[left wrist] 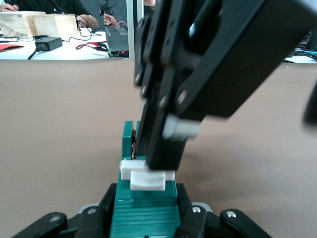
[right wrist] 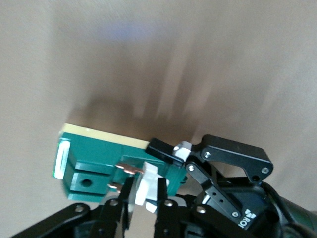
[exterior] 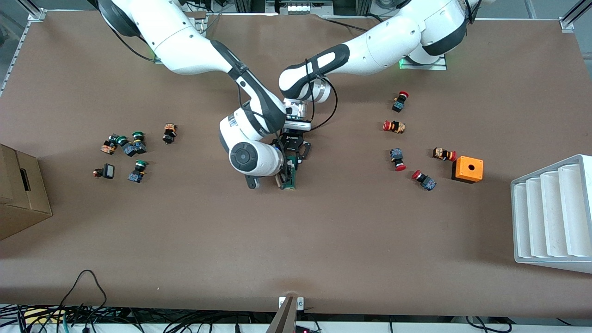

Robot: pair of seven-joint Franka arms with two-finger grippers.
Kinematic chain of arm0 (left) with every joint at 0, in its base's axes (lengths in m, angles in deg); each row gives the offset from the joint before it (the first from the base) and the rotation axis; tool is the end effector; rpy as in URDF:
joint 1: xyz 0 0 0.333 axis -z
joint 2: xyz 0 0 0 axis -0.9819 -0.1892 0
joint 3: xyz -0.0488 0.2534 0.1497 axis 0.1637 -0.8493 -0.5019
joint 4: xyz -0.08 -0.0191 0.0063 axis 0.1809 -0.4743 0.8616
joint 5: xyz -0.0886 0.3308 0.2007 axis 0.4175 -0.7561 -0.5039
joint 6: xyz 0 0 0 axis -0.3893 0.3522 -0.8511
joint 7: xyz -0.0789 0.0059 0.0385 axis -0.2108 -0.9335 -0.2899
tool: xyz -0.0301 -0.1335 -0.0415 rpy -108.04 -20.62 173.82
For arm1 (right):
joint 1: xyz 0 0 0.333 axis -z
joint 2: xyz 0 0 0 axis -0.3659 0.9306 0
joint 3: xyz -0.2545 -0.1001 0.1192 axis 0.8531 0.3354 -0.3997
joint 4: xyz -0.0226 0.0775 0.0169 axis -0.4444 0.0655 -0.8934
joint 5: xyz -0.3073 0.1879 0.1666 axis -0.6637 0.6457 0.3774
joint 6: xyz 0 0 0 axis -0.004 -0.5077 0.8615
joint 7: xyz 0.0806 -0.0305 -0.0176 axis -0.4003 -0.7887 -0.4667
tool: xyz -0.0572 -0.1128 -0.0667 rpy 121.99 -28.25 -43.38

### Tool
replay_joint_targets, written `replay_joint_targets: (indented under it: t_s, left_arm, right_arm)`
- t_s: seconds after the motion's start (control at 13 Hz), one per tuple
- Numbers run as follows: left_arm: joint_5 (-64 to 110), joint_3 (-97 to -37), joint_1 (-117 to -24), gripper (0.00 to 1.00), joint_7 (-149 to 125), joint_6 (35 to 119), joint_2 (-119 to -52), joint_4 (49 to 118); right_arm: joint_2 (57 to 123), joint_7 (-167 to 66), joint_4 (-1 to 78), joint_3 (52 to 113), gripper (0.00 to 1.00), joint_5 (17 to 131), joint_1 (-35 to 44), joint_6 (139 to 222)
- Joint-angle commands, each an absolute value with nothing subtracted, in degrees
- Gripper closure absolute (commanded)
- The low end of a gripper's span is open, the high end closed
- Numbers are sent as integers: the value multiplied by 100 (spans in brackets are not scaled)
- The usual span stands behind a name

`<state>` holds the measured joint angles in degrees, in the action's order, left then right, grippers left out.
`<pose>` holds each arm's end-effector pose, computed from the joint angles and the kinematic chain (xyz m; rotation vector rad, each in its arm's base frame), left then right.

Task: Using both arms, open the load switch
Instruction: 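Release the switch and withdraw the right gripper while the left gripper lifts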

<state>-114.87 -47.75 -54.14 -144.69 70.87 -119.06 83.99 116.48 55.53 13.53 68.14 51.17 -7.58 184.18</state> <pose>0.3976 -0.5296 0.0493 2.5847 -0.0457 1.6442 0.5765 0.4489 0.1764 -2.4419 1.8208 0.5233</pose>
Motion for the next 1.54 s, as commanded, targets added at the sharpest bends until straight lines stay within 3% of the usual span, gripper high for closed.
replay_joint_targets:
  t_s: [0.0,0.08,0.23,0.38,0.85,1.0,1.46]
  left_arm:
    - [-11602,-4743,-5465,58,-14529,7108,-12087,8342]
    - [-11602,-4743,-5483,58,-14520,7135,-12078,8342]
    - [-11602,-4725,-5536,55,-14520,7144,-12070,8342]
    - [-11593,-4594,-5589,0,-14511,7144,-12061,8342]
    - [-11252,-4129,-5738,0,-14161,7109,-11920,8342]
    - [-10735,-3795,-5852,0,-13713,7091,-11754,8325]
    - [-9821,-3083,-6326,0,-12782,7073,-11350,8351]
  right_arm:
    - [11119,5486,1439,6759,9,4985,-465,18007]
    - [10970,5390,1439,6759,1,4968,-325,17901]
    - [10601,4480,1465,6759,1,4933,-52,17577]
    - [10162,3164,1596,6759,1,4906,334,17181]
    - [8387,-872,3036,6768,1,4407,1442,16547]
    - [8087,-2014,3047,6812,1,4126,1697,16127]
    - [7121,-4759,3476,7900,1,3992,1769,15913]
